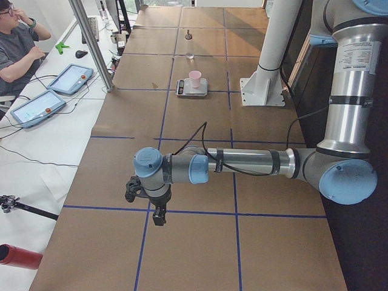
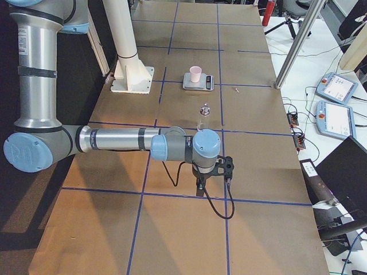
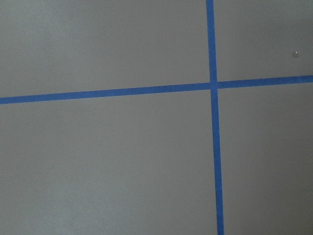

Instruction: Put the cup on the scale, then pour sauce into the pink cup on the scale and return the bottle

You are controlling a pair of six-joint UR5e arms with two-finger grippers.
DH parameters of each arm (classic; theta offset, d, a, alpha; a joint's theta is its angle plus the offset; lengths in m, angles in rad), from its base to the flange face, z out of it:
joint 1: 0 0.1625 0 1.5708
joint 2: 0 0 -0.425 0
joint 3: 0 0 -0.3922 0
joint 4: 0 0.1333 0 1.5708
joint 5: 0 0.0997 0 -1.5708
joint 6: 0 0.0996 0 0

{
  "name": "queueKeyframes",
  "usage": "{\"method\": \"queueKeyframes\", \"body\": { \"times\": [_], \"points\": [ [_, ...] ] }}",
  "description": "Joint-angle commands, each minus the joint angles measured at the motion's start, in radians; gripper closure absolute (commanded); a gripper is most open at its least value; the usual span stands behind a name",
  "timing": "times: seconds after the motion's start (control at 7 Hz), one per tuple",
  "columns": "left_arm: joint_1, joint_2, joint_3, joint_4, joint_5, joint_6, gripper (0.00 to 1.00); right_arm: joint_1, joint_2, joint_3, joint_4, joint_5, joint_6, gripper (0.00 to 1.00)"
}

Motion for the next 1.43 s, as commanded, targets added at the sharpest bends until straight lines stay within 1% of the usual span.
{"method": "queueKeyframes", "body": {
  "times": [0.0,0.29,0.71,1.29],
  "points": [
    [-0.003,-0.001,-0.026,-0.004,-0.003,0.002,0.0,0.0,-0.001,0.0,0.0,0.0,0.0,0.0],
    [-0.001,0.001,-0.037,-0.045,-0.057,0.003,0.0,0.0,-0.001,0.0,0.0,0.0,0.0,0.0],
    [-0.001,0.001,-0.064,-0.048,-0.057,0.003,0.0,0.0,0.0,-0.005,0.0,0.0,-0.004,0.0],
    [-0.001,0.001,-0.066,-0.048,-0.057,0.003,0.0,0.0,0.0,-0.003,0.0,0.0,-0.004,0.0]
  ]
}}
